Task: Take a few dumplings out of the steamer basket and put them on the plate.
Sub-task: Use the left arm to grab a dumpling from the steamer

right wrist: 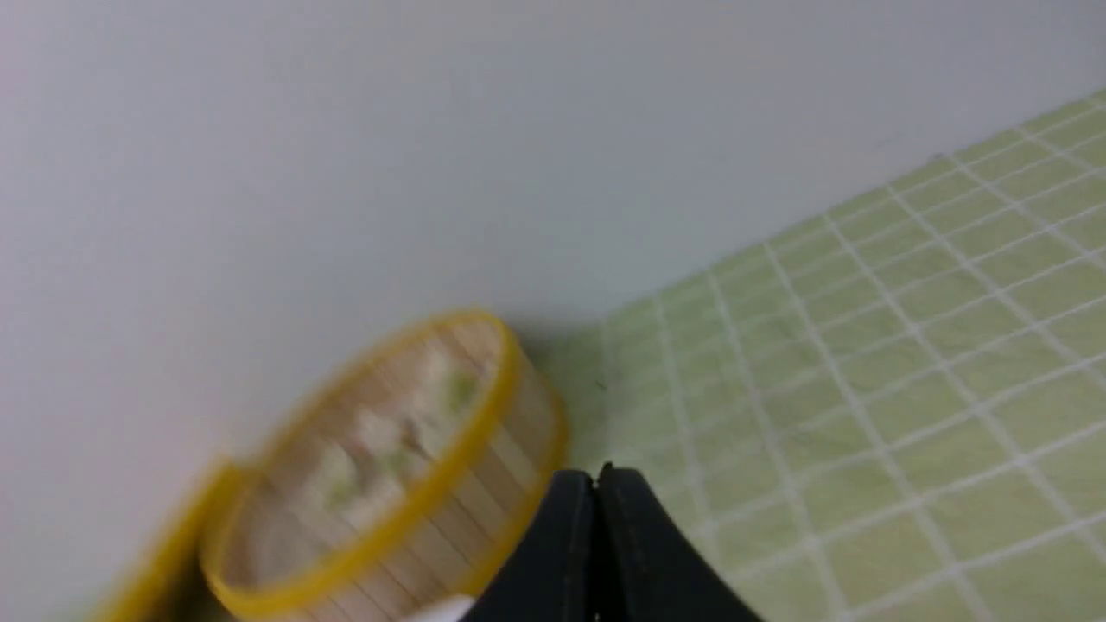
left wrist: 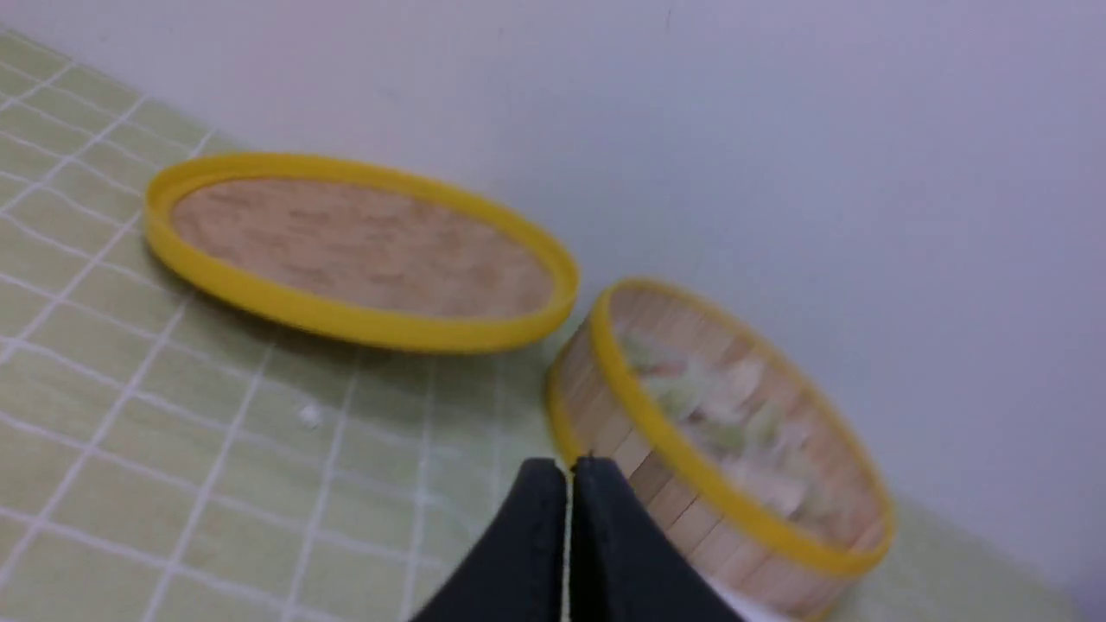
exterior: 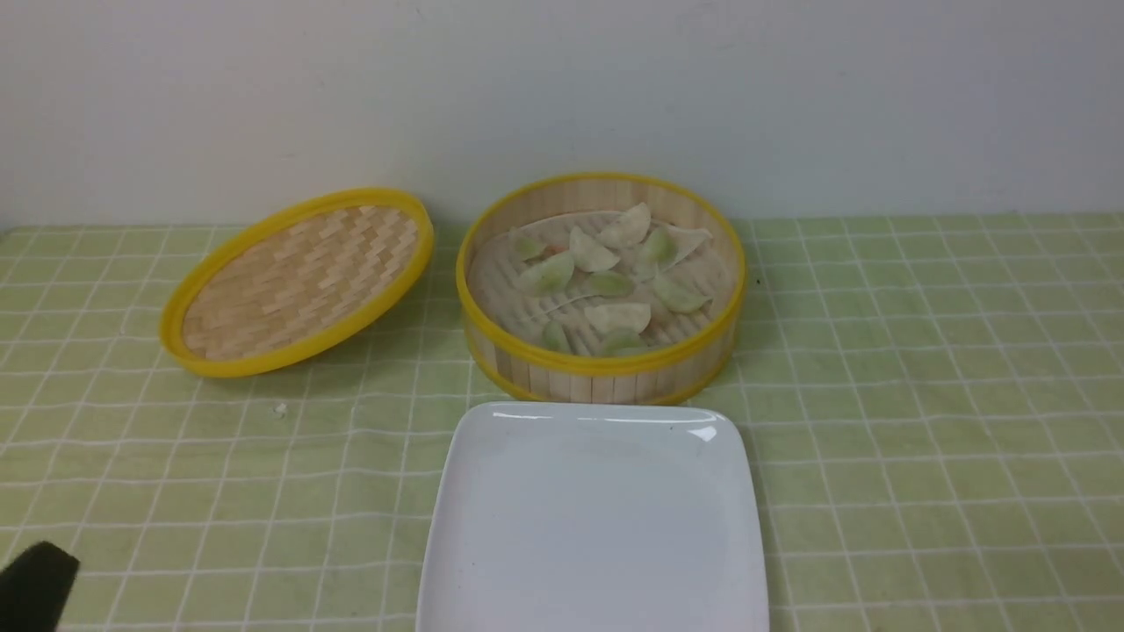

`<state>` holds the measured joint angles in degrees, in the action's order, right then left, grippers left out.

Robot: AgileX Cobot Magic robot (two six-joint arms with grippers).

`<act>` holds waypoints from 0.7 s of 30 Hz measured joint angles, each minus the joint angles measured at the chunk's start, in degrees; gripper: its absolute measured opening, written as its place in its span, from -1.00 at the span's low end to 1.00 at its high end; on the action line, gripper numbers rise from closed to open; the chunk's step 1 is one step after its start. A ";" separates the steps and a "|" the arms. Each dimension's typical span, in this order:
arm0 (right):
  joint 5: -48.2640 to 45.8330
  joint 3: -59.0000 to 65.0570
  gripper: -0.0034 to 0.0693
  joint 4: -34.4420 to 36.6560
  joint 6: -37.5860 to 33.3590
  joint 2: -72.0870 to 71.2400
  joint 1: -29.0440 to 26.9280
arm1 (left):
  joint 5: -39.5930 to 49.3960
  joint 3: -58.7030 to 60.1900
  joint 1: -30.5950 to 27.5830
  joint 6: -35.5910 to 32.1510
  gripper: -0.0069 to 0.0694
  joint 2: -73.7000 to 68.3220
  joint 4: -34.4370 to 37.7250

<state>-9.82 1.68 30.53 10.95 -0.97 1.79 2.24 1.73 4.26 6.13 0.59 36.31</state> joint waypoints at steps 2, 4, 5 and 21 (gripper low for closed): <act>2.98 0.00 -0.95 7.43 1.56 0.00 0.00 | -5.66 0.00 0.00 0.28 -0.83 0.00 7.19; 4.85 0.00 -0.95 11.52 1.58 0.00 0.00 | -10.82 0.00 0.00 0.40 -0.83 0.00 11.28; 4.85 0.00 -0.95 11.79 1.60 0.00 0.00 | -11.35 0.00 0.00 0.40 -0.83 0.00 11.67; -12.62 -31.86 -0.95 14.02 -16.20 10.16 0.00 | 14.10 -37.37 0.00 -9.12 -0.83 -21.34 -5.75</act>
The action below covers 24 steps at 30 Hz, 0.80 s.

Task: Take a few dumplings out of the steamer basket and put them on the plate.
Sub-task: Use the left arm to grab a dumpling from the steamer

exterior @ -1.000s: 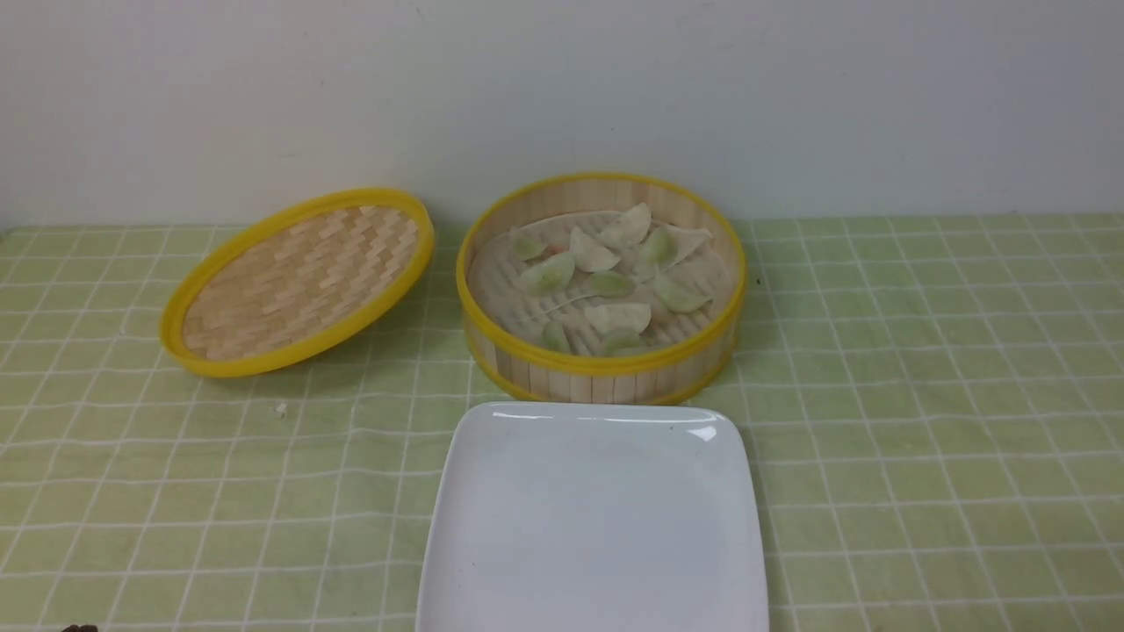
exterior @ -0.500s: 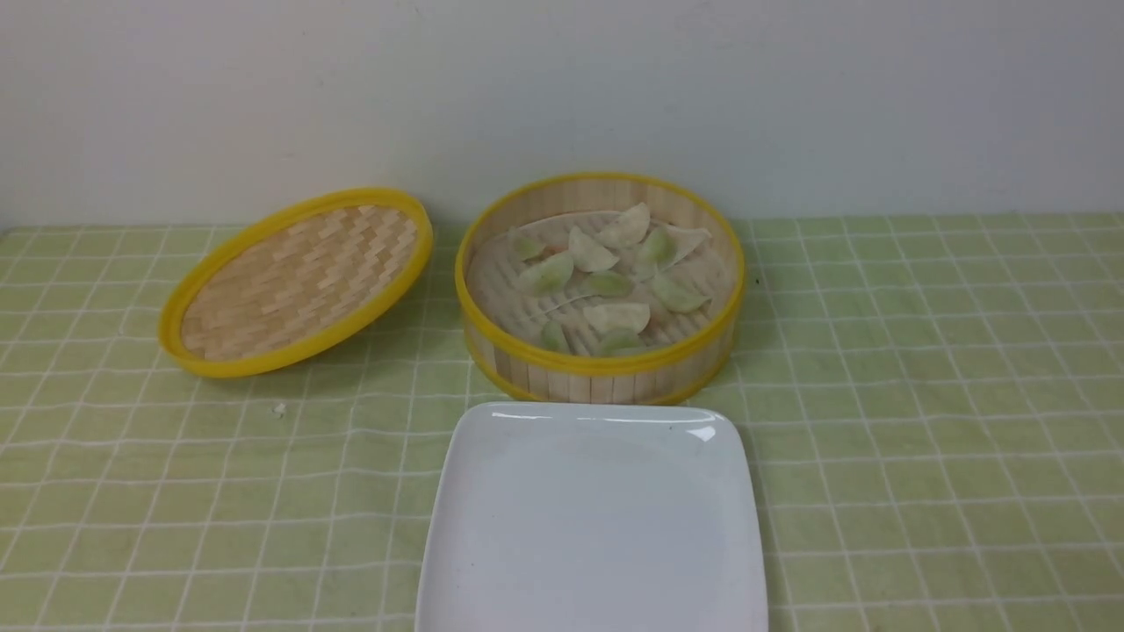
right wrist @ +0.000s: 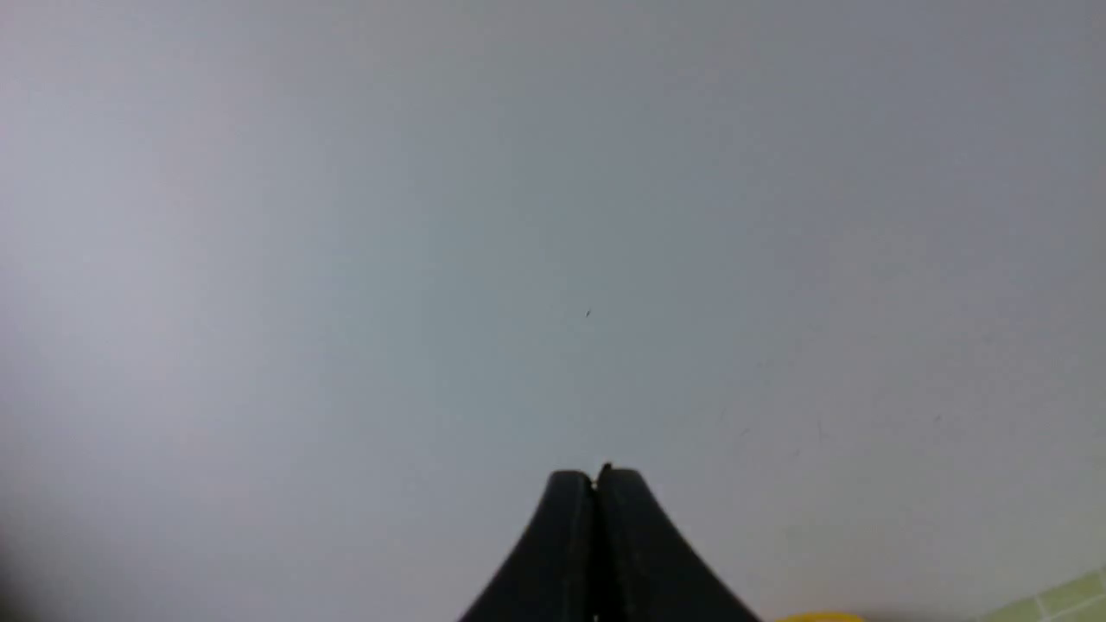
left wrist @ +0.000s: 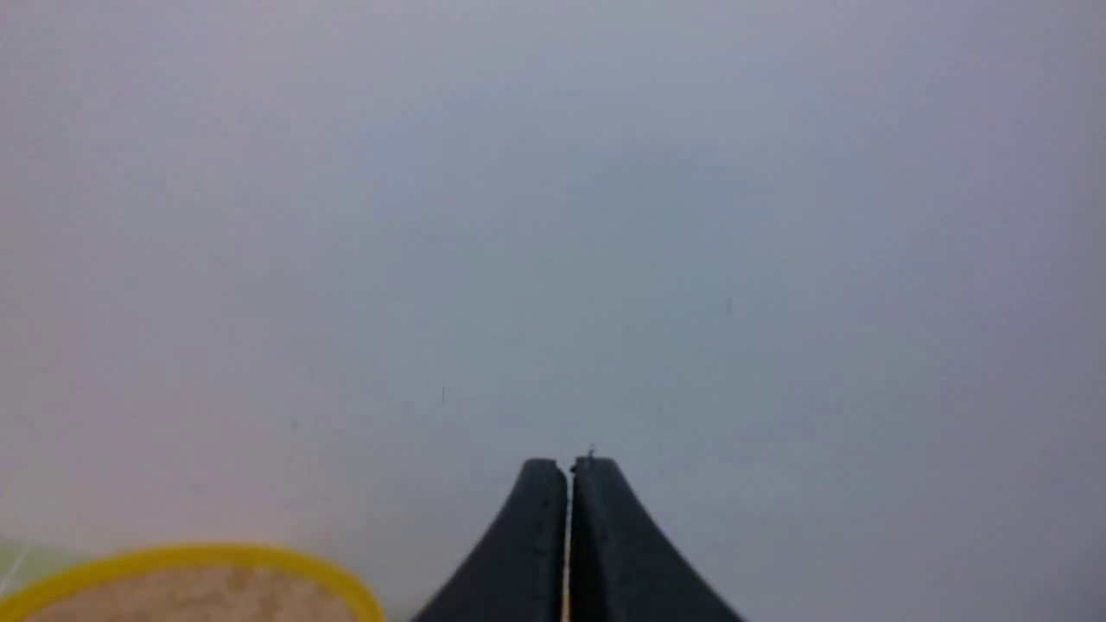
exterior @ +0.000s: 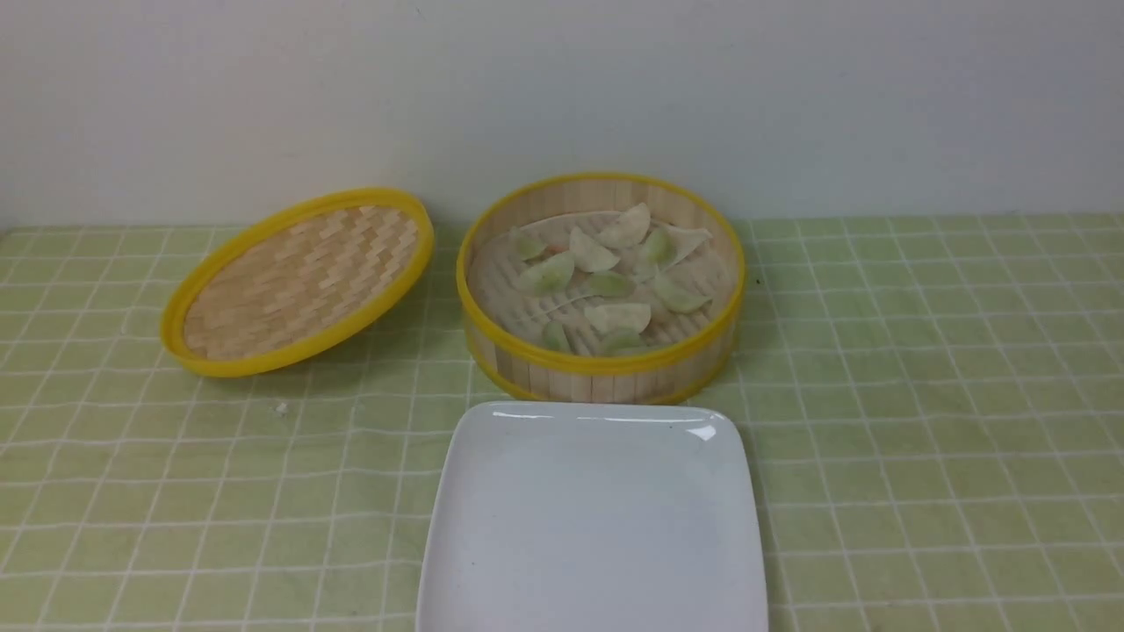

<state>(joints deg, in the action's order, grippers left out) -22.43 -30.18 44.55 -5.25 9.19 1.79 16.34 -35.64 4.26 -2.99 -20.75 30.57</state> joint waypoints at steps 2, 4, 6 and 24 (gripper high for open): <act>-8.09 -6.89 -0.95 -2.90 -2.79 6.12 0.00 | 9.07 -5.85 0.00 -0.90 -0.83 -8.29 -0.85; -17.25 -14.10 -0.95 -5.56 -3.91 12.82 0.00 | 20.78 -12.07 0.00 -1.42 -0.83 -17.18 -1.25; -27.75 -20.30 -0.95 -8.64 -4.31 20.39 0.00 | 31.33 -16.95 0.00 -2.18 -0.83 -24.46 -1.47; -48.69 -28.76 -0.95 -18.38 -3.69 43.78 0.00 | 47.88 -53.07 15.11 -7.31 -0.83 -80.10 -15.09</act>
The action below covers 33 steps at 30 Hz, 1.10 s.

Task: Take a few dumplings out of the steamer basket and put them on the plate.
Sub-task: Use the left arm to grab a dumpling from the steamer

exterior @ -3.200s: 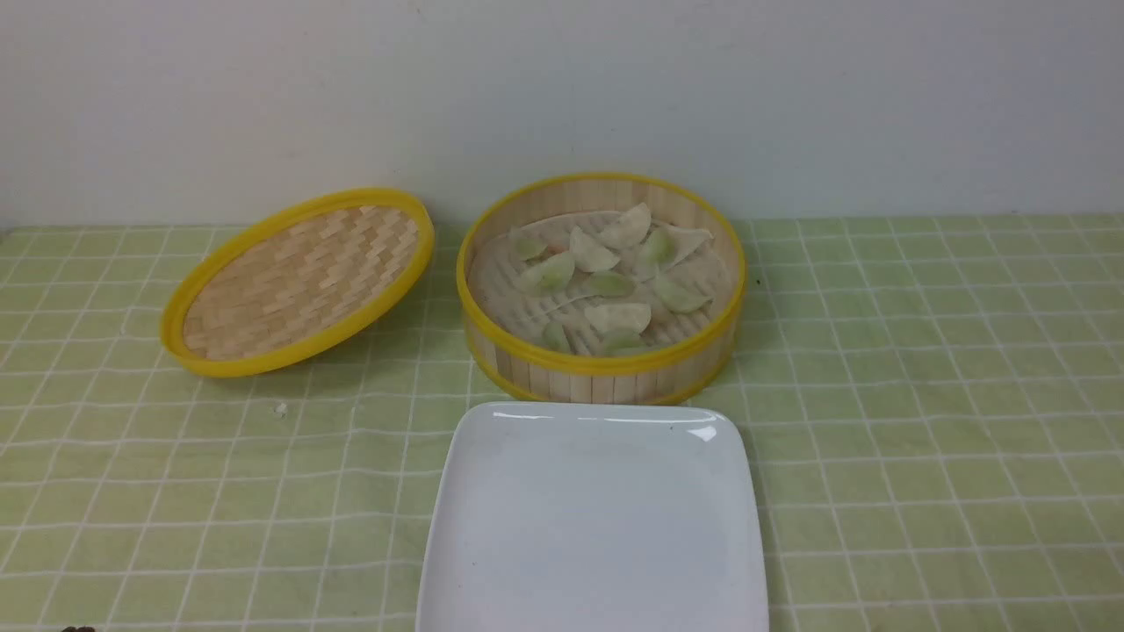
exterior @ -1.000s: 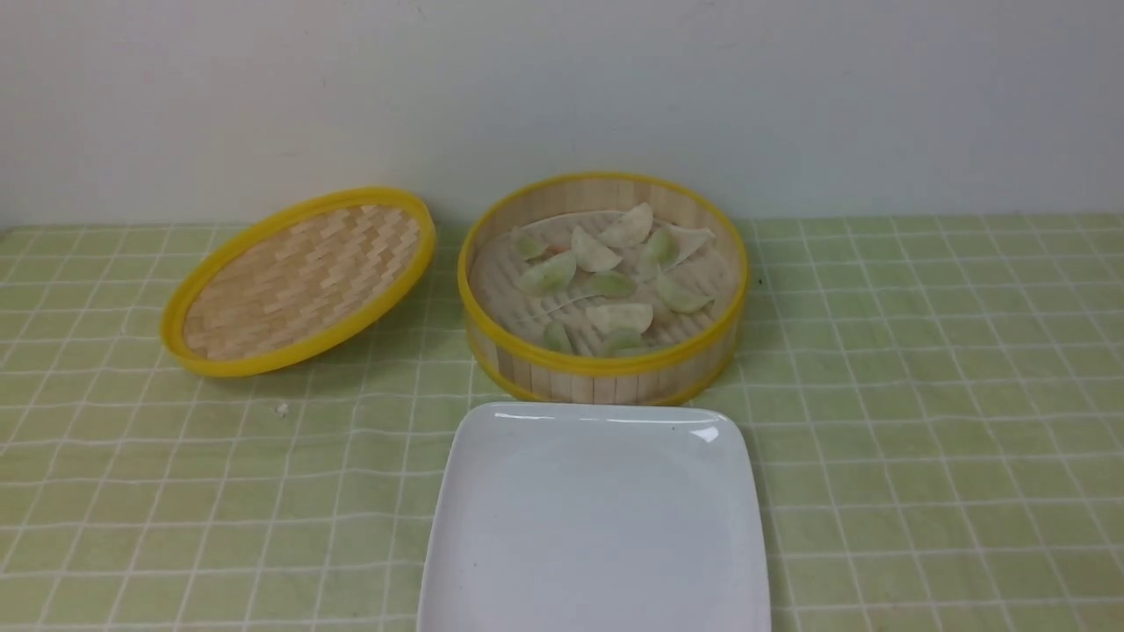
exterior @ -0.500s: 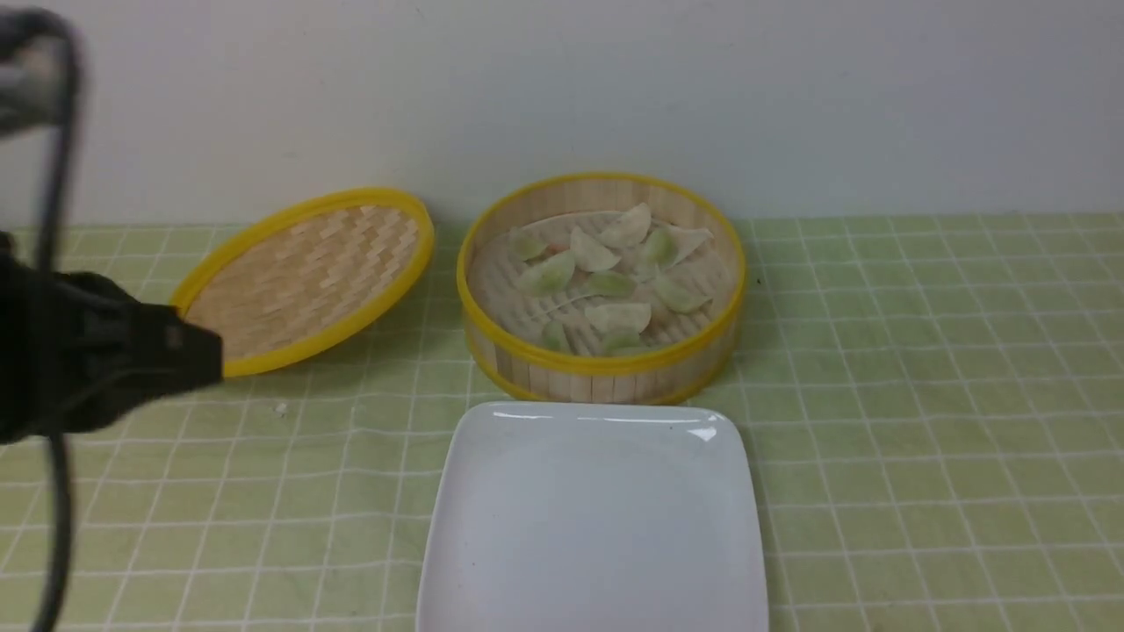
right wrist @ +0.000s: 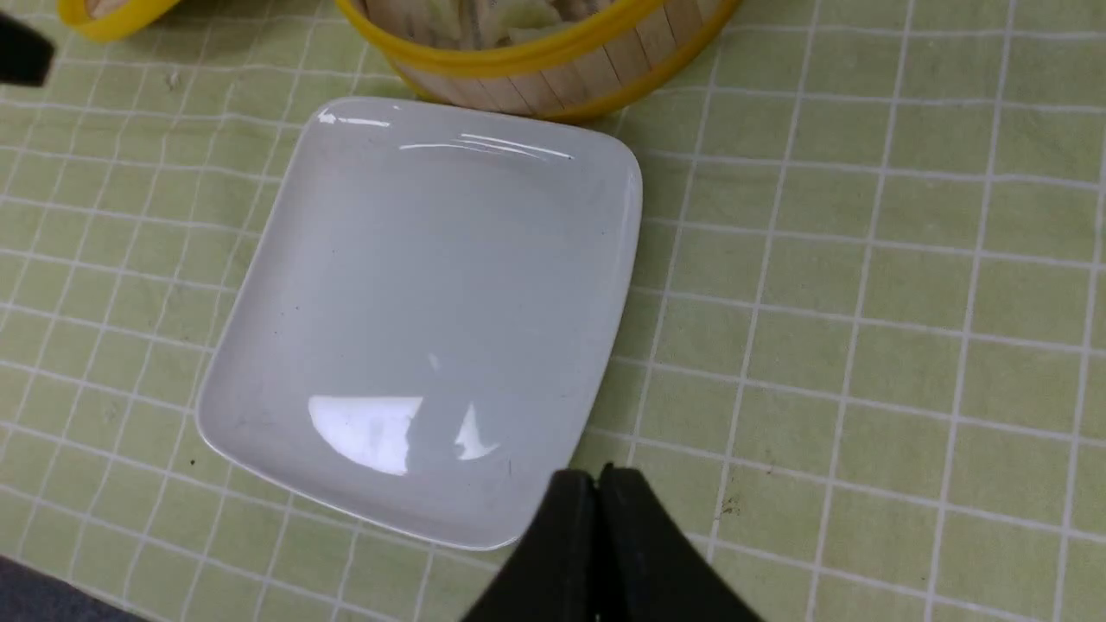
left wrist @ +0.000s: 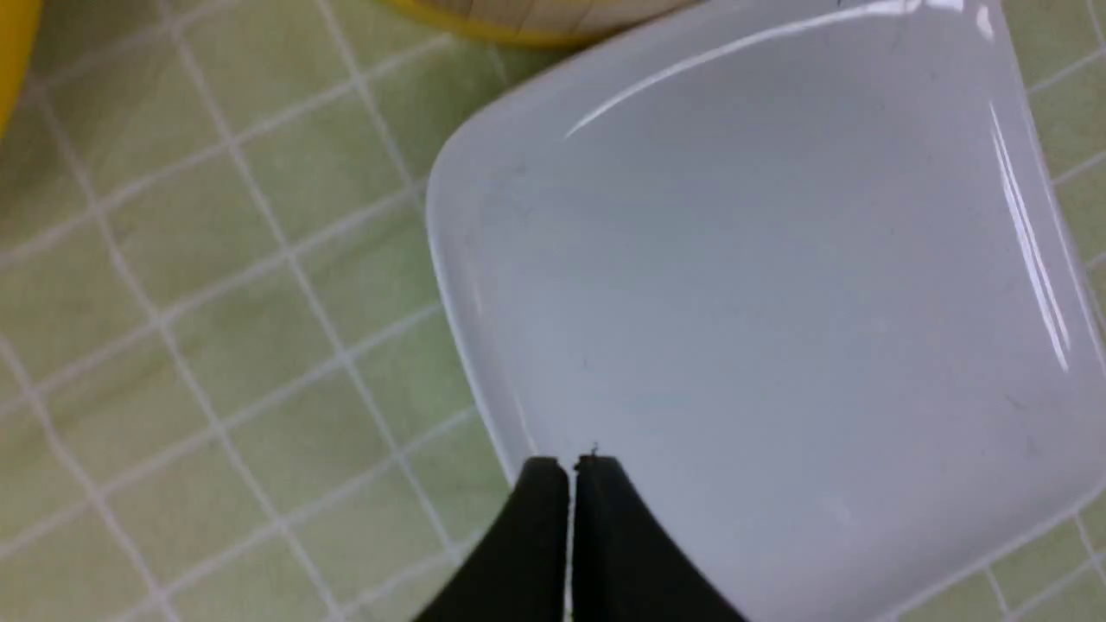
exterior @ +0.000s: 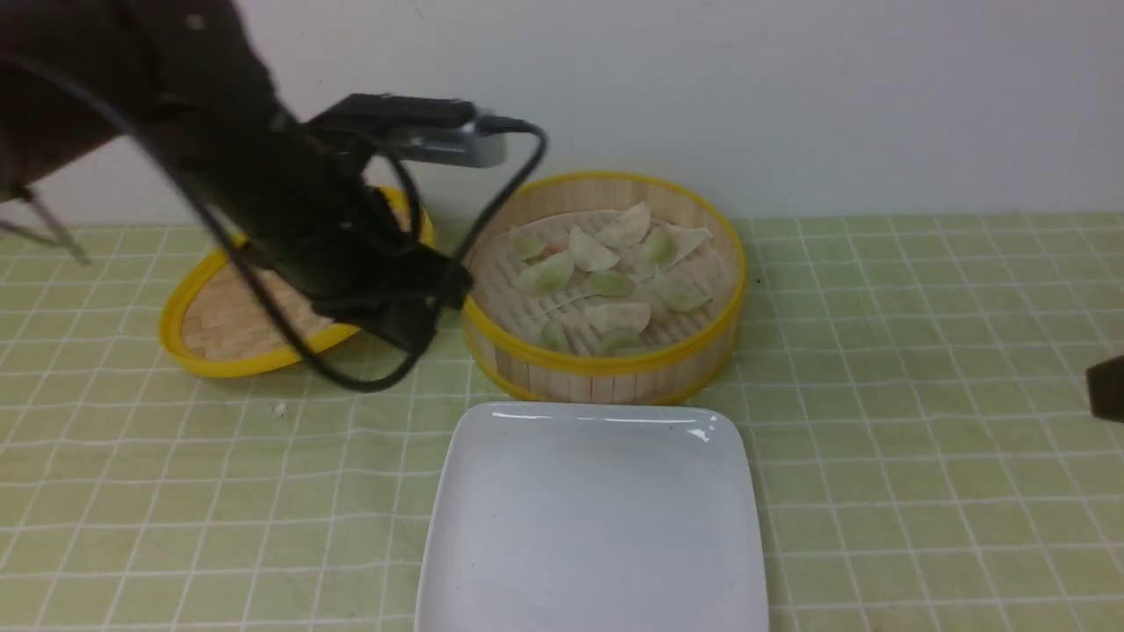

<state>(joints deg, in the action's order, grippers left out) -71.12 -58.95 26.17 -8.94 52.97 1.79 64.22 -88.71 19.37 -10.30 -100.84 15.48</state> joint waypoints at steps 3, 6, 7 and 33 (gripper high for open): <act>-0.30 0.00 -0.95 0.00 0.81 0.06 0.00 | 0.12 -8.24 2.16 0.46 -0.83 -5.95 -1.42; -0.63 0.00 -0.95 0.00 2.22 0.06 0.00 | 2.52 -18.79 4.11 -1.30 -0.82 -14.14 -4.14; -0.63 0.00 -0.95 0.00 2.51 0.06 0.00 | 3.06 -20.36 4.38 -1.46 -0.80 -15.44 -4.80; -0.80 0.00 -0.95 0.00 4.49 0.06 0.00 | -5.13 -33.51 8.07 12.53 0.25 -37.64 -14.21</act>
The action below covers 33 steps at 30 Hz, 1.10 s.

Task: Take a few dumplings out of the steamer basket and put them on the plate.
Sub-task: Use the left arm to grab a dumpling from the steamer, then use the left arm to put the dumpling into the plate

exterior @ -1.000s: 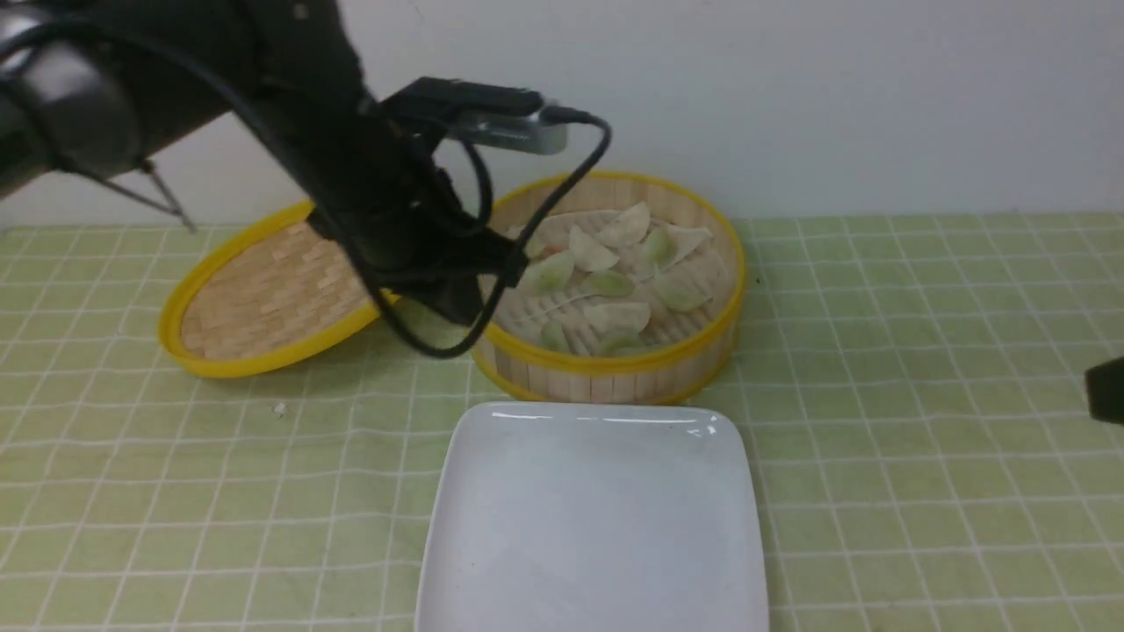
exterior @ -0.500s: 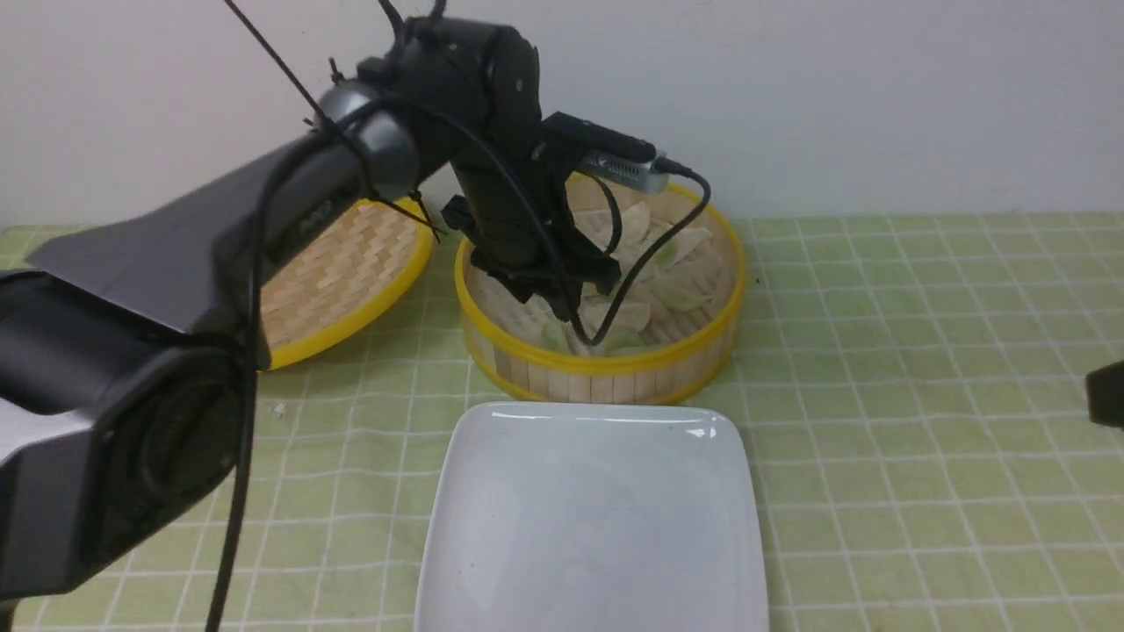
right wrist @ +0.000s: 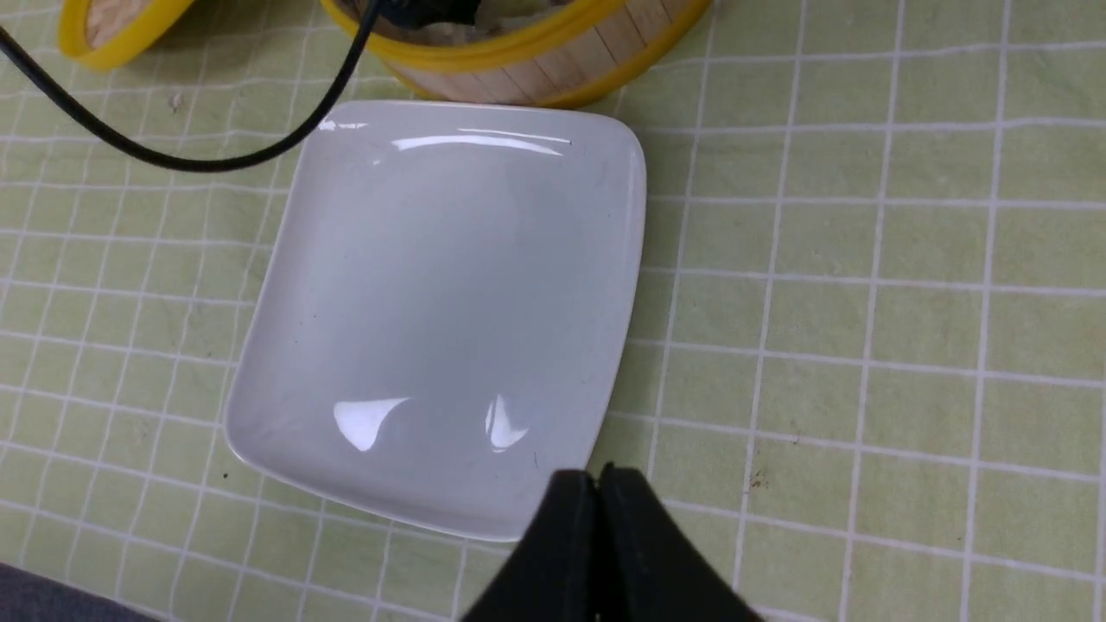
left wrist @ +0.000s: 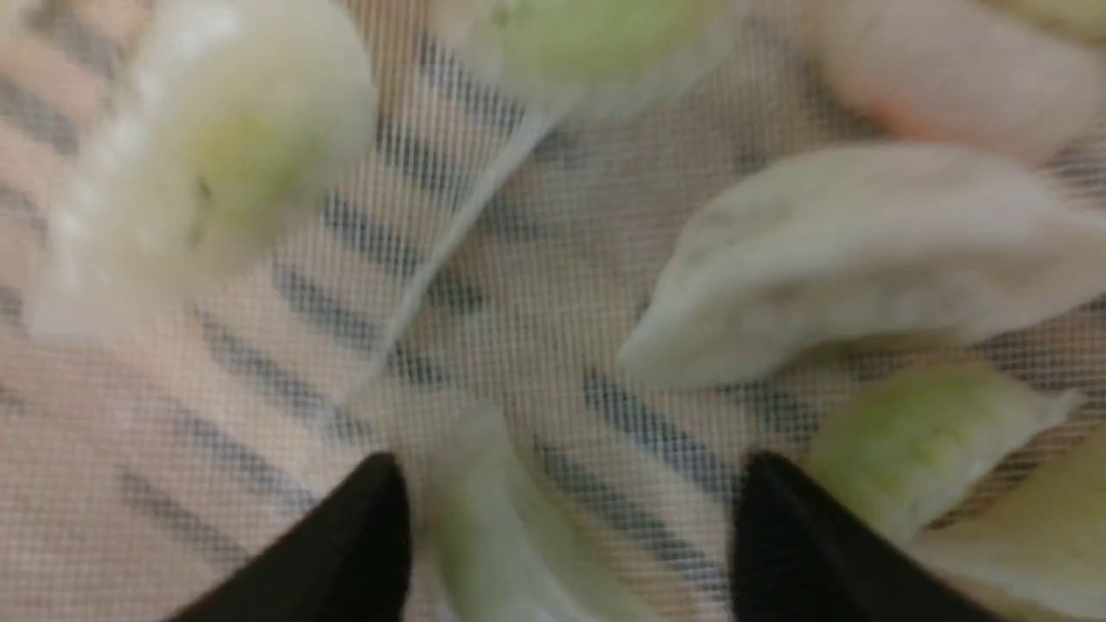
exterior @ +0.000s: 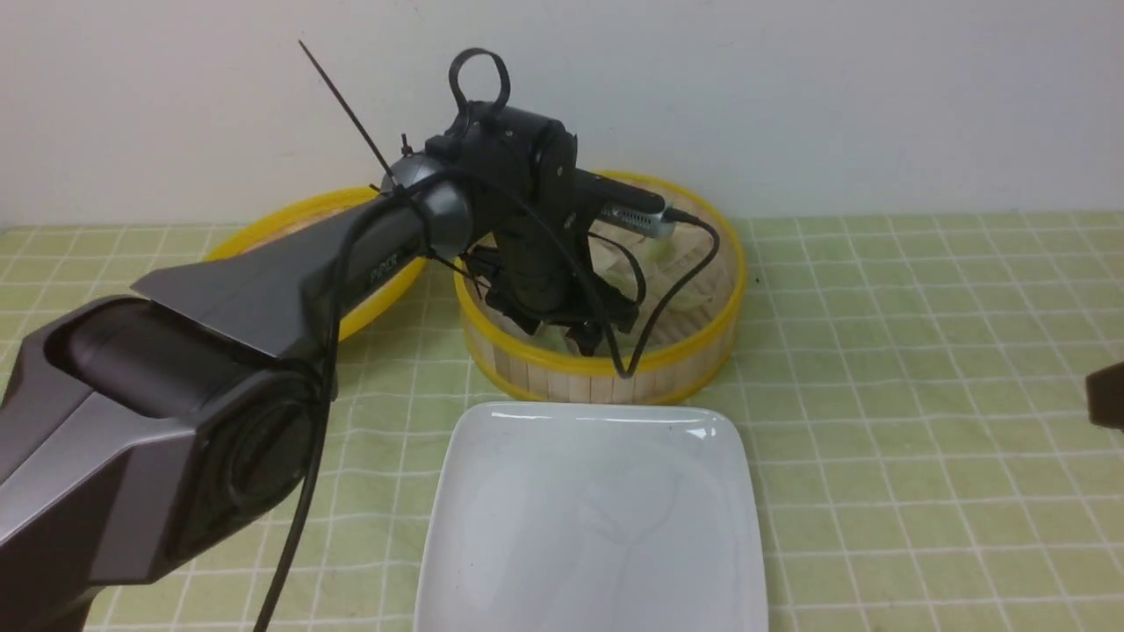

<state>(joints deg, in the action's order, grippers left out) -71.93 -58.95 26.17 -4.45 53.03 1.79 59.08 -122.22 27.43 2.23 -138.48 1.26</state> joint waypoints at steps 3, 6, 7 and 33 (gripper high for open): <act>0.00 0.00 -0.95 0.19 0.00 0.00 0.00 | 1.24 -0.11 0.00 0.83 -0.12 0.00 -0.24; -0.03 0.00 -0.95 0.27 0.00 0.00 0.00 | 2.19 -0.58 0.00 0.85 -0.41 0.36 -0.24; -0.03 0.00 -0.95 0.32 0.00 0.00 0.00 | 2.82 -1.15 0.00 0.73 -0.41 0.57 -0.24; -0.63 0.00 -0.95 0.48 0.11 -5.94 0.00 | 11.55 31.09 3.30 -1.75 -0.39 33.18 6.51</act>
<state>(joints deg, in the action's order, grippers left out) -72.56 -58.95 26.65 -4.34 47.09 1.79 70.63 -91.12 30.73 0.48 -105.31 7.77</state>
